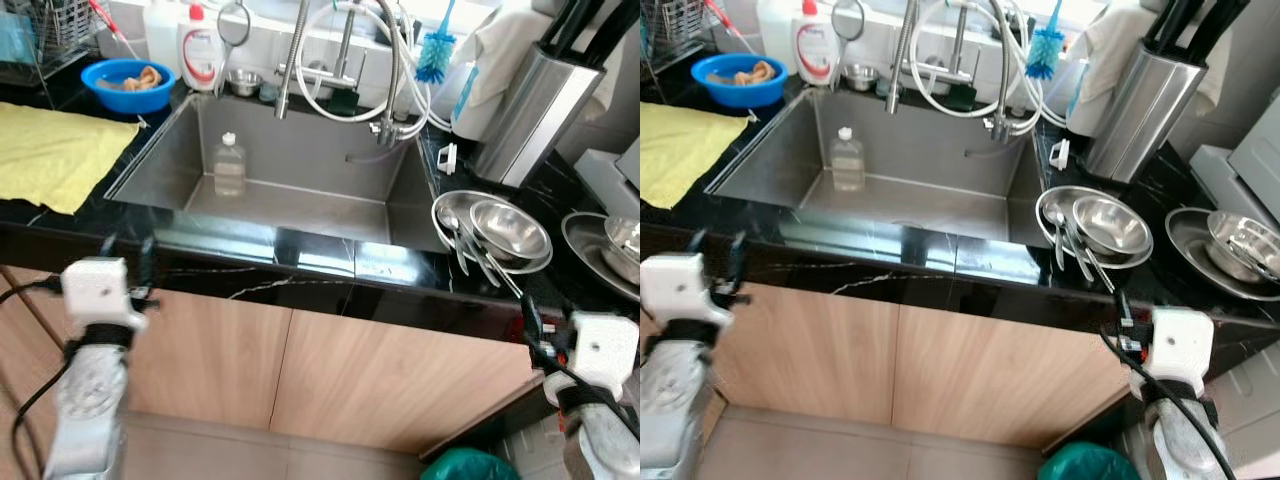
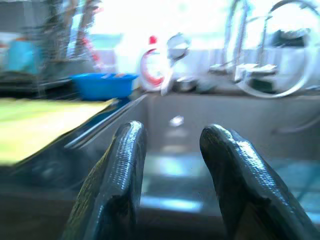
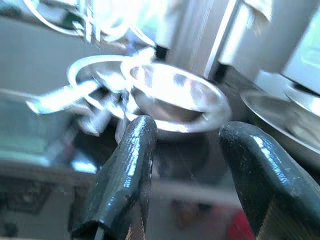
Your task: Kitchen organization
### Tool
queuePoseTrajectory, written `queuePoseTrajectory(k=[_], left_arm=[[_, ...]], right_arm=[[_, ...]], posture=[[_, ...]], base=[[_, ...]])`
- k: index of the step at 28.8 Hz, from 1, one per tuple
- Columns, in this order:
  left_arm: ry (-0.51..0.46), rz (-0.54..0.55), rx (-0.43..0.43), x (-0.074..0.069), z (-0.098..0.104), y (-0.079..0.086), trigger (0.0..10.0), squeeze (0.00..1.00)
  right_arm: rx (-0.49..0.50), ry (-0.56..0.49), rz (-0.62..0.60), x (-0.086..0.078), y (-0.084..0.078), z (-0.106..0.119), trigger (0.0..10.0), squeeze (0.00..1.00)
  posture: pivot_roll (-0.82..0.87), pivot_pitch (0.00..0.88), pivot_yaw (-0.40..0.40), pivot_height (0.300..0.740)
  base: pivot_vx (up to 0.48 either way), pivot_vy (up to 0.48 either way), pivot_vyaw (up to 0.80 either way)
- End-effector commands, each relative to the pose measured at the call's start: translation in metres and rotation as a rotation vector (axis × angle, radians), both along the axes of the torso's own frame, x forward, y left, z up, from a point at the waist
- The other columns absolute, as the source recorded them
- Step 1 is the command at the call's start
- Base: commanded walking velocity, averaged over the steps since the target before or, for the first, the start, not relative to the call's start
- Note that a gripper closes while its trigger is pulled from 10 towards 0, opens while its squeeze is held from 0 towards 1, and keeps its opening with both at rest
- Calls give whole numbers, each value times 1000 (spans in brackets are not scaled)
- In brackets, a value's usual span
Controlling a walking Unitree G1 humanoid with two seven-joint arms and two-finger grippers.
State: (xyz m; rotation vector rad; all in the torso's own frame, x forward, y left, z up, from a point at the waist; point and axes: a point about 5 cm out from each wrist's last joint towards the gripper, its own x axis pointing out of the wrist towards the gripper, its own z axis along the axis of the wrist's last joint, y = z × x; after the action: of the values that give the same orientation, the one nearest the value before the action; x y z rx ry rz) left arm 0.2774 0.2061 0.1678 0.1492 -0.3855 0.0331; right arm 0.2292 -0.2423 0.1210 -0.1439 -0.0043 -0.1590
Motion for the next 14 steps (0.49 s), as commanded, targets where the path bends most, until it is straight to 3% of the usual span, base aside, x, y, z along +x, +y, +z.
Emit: queuePoseTrajectory(k=[1,4,8,14], left_arm=[[-3,-30,-19,5,4,-7,10000,0],[-15,-80,-36,15,12,-19,10000,0],[6,-124,-37,15,13,-32,10000,0],[19,-159,-37,11,18,-33,10000,0]], right_arm=[[9,-10,-20,1,1,2,10000,0],[67,-51,-11,13,14,6,10000,0],[112,-51,24,20,33,4,10000,0],[147,-66,-48,10,41,1,10000,0]], posture=[[58,0,-119,740],[70,0,-108,740],[72,0,-98,740],[79,0,-42,740]], base=[[0,0,0],[0,0,0],[0,0,0],[0,0,0]])
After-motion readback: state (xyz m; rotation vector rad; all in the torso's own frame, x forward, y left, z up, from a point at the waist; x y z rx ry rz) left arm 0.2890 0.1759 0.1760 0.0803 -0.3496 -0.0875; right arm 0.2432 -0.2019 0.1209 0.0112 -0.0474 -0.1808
